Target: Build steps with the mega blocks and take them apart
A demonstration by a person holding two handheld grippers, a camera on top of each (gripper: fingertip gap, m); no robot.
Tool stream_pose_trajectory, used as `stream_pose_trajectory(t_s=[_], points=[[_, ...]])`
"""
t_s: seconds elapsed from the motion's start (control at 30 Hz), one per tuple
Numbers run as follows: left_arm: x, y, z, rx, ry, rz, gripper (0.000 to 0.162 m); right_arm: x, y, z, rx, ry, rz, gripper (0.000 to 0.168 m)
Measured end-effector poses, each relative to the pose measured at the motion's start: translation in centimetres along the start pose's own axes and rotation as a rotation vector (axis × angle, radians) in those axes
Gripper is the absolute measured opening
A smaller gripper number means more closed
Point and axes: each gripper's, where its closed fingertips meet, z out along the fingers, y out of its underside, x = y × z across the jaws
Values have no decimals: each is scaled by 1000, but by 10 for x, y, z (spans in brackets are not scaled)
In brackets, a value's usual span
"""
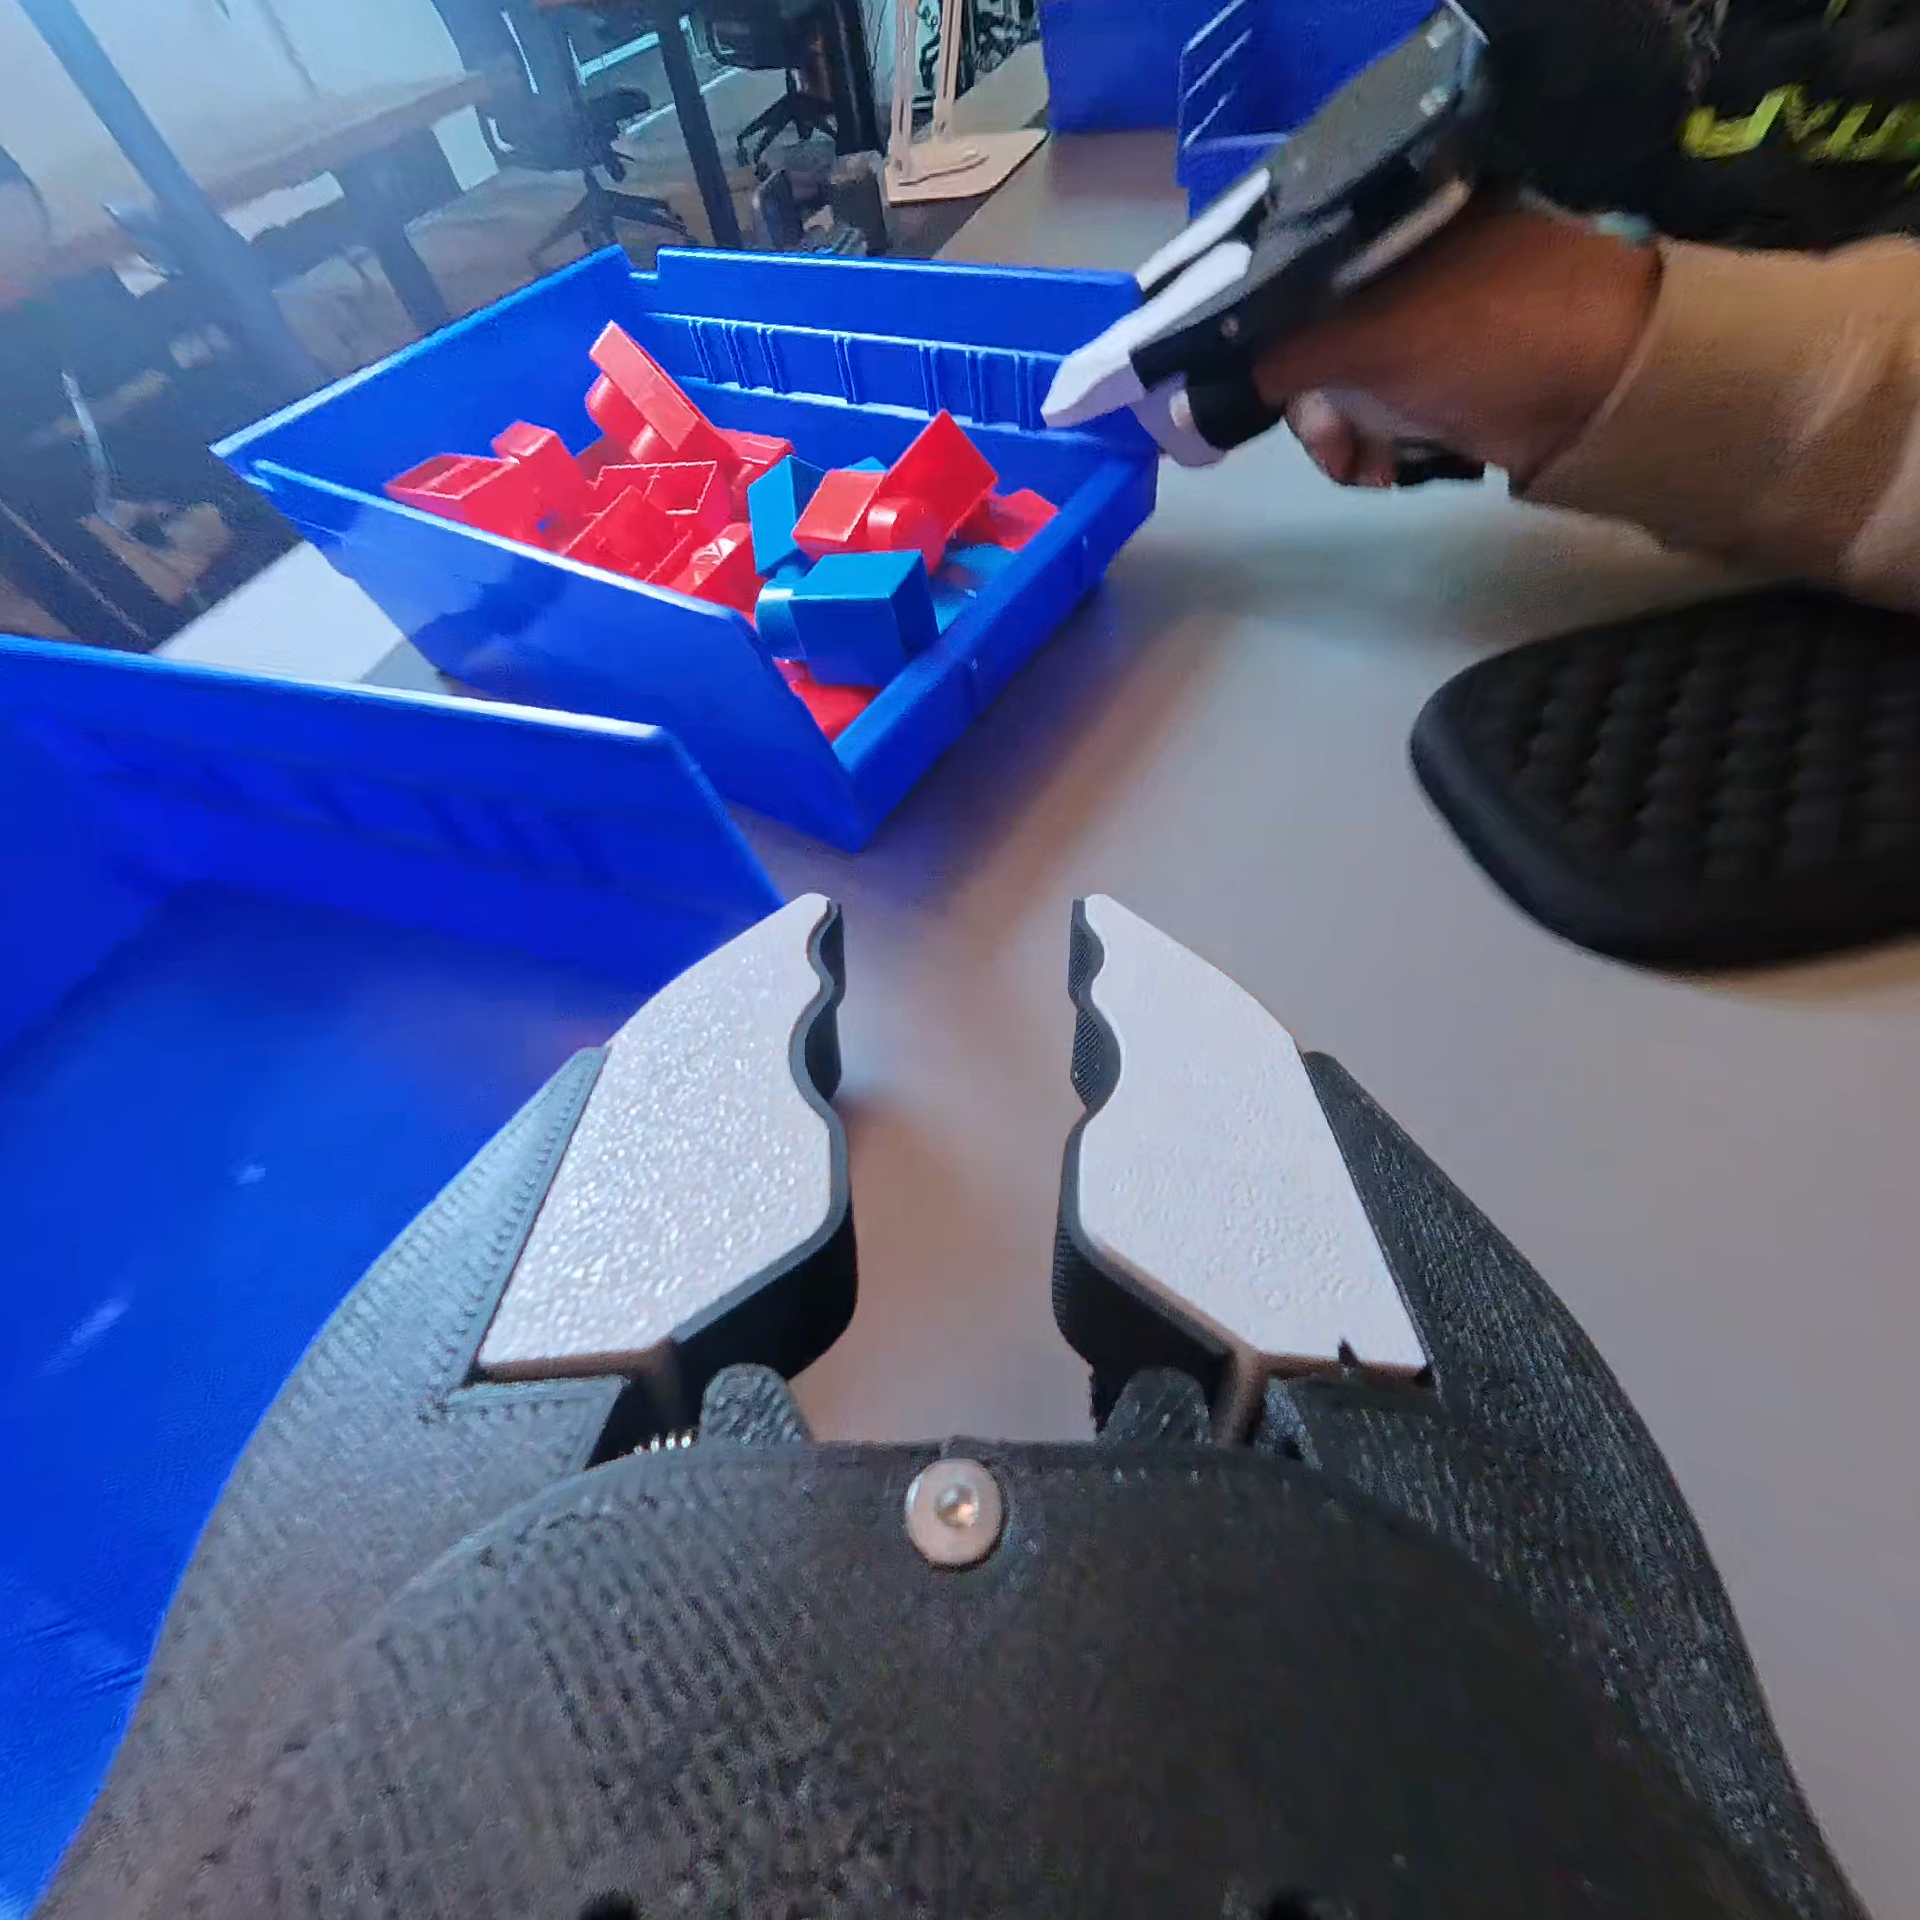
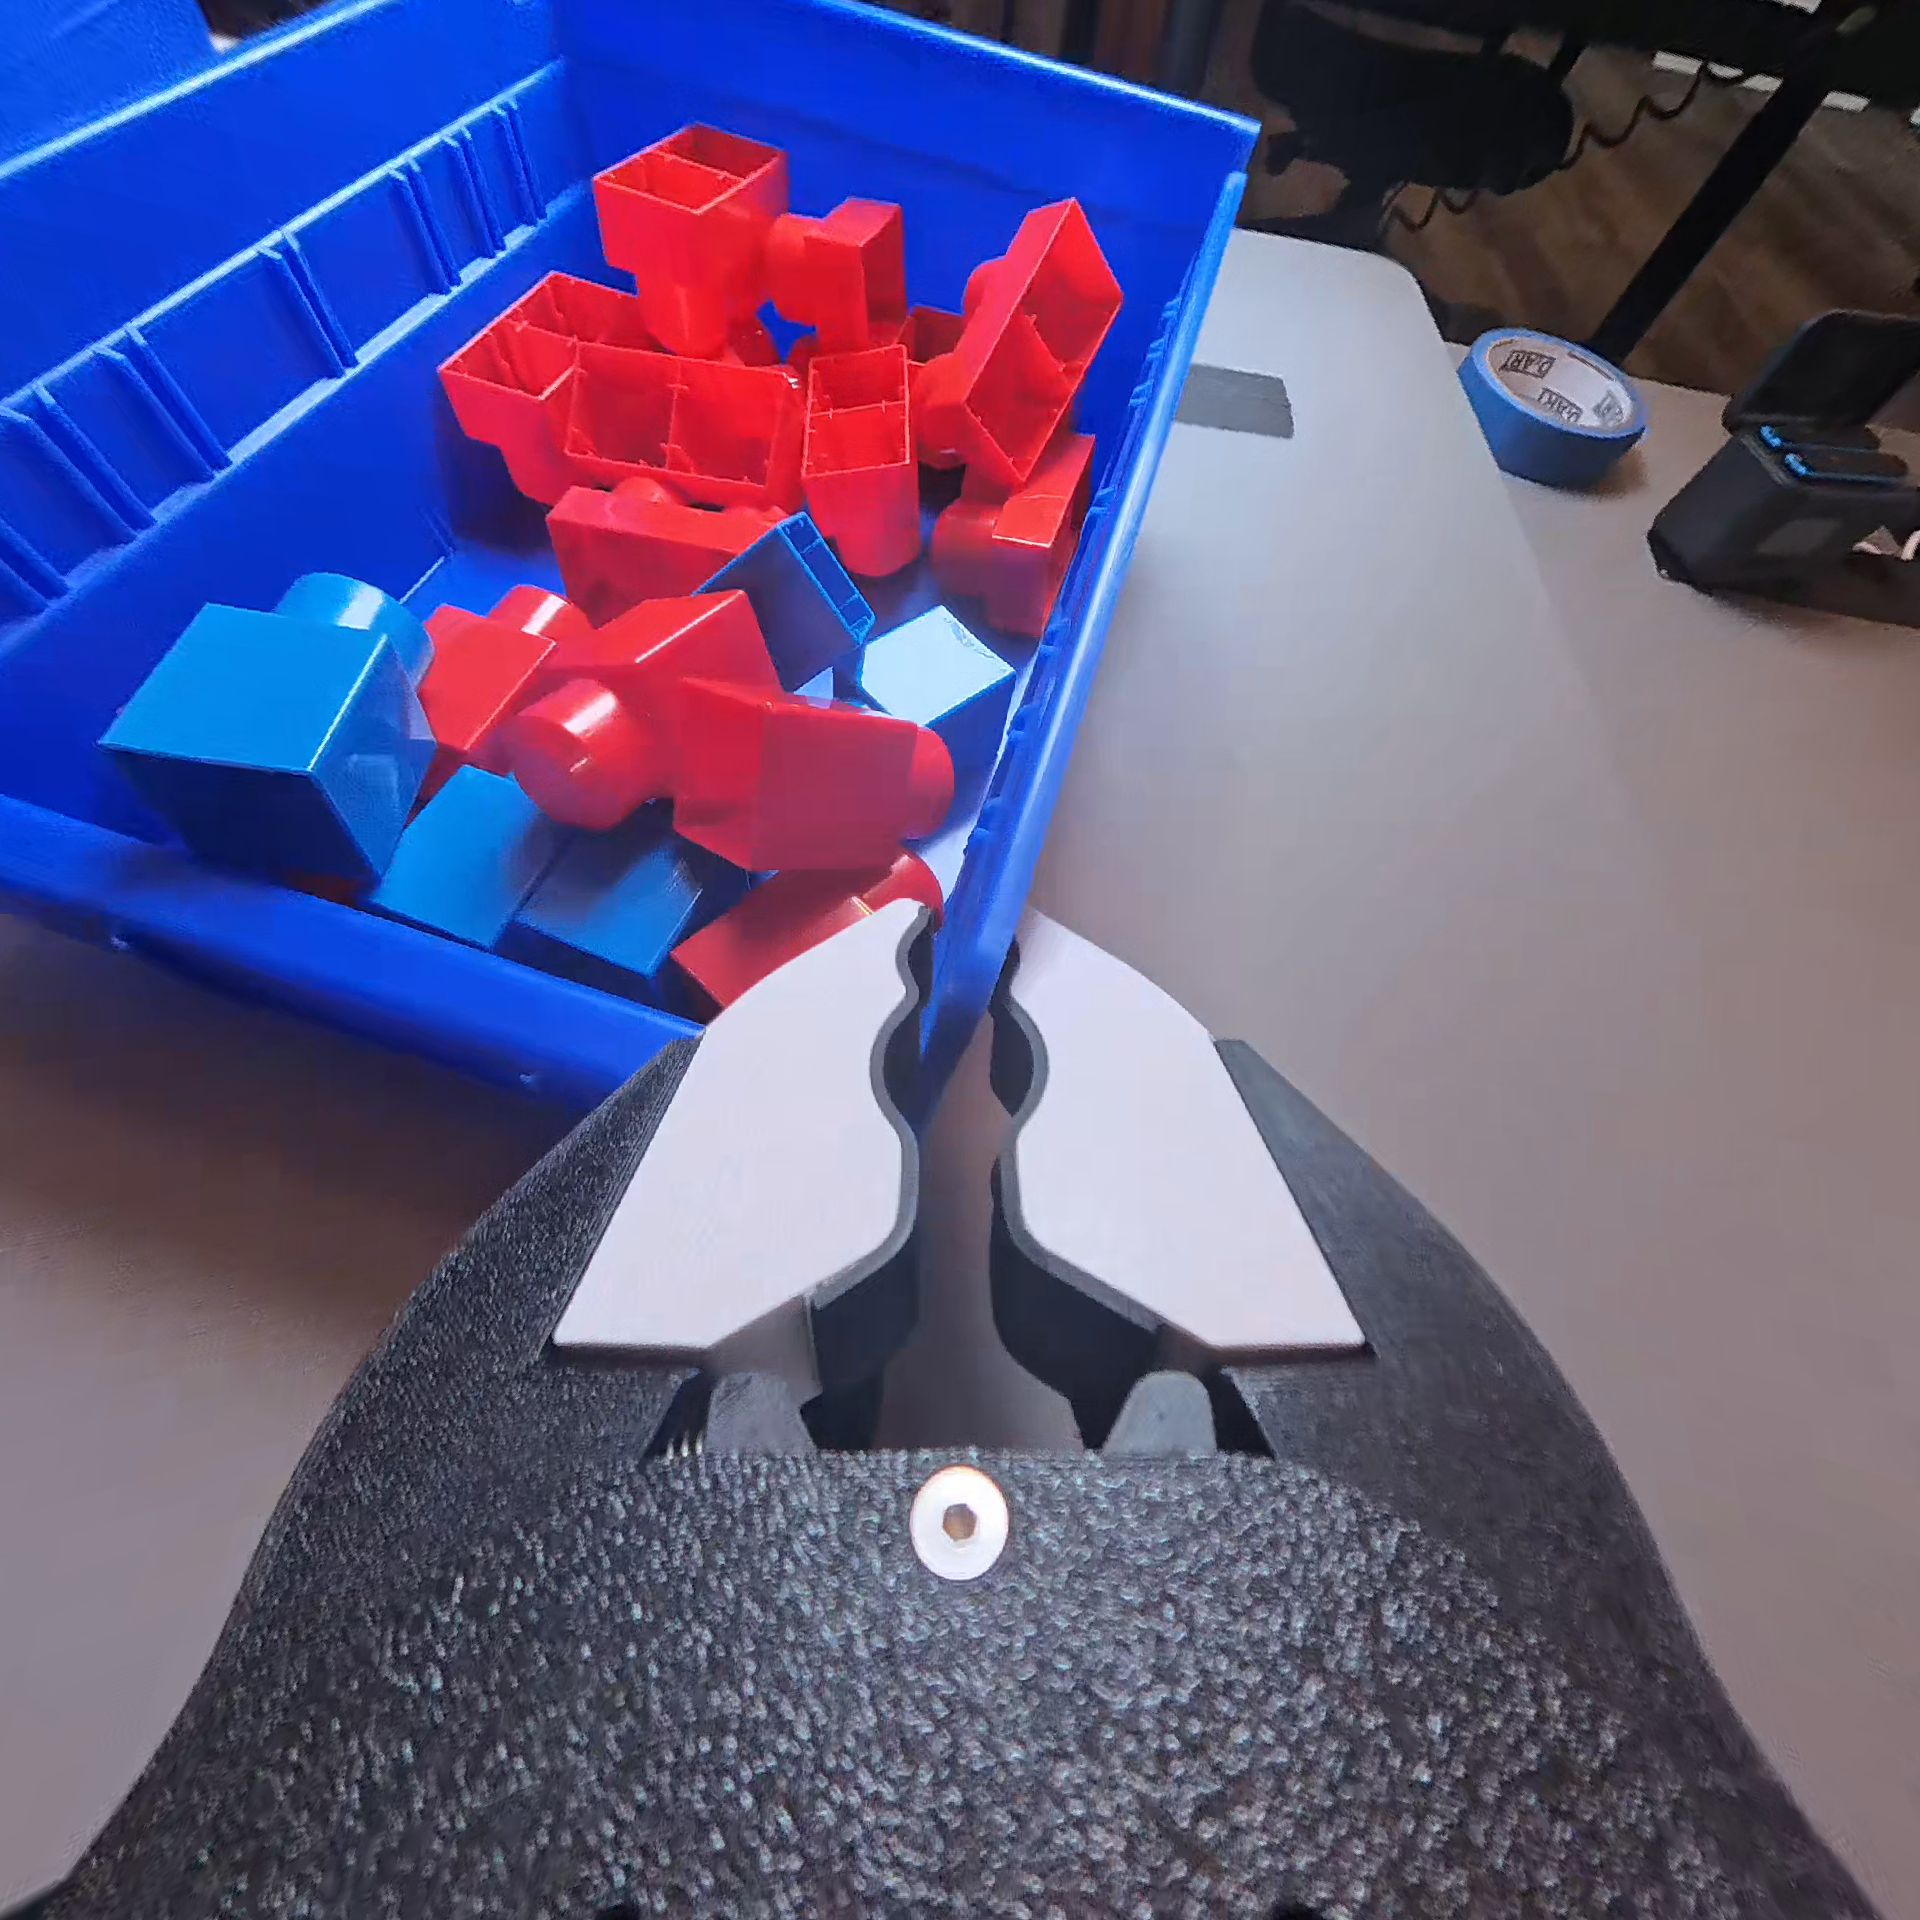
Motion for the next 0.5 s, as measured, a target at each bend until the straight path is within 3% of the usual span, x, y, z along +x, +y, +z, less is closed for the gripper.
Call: stream_pose_trajectory(t_s=[0.17,0.23,0.27,0.33,0.4,0.5], points=[[32,-1,45,-17,27,-126,60,-30,31,-62,24,-29,-33,13],[29,-2,57,-21,-72,-101,71,-44,41,-86,43,-45,-52,15],[27,-1,60,-30,-120,-76,67,-49,46,-97,56,-42,-61,15],[24,3,59,-36,-177,-34,39,-53,56,-116,87,-23,-65,14],[29,3,53,-31,-153,-57,23,-55,61,-132,138,2,-77,13],[36,5,45,-55,-195,7,17,-60,55,-152,239,71,-122,11]])
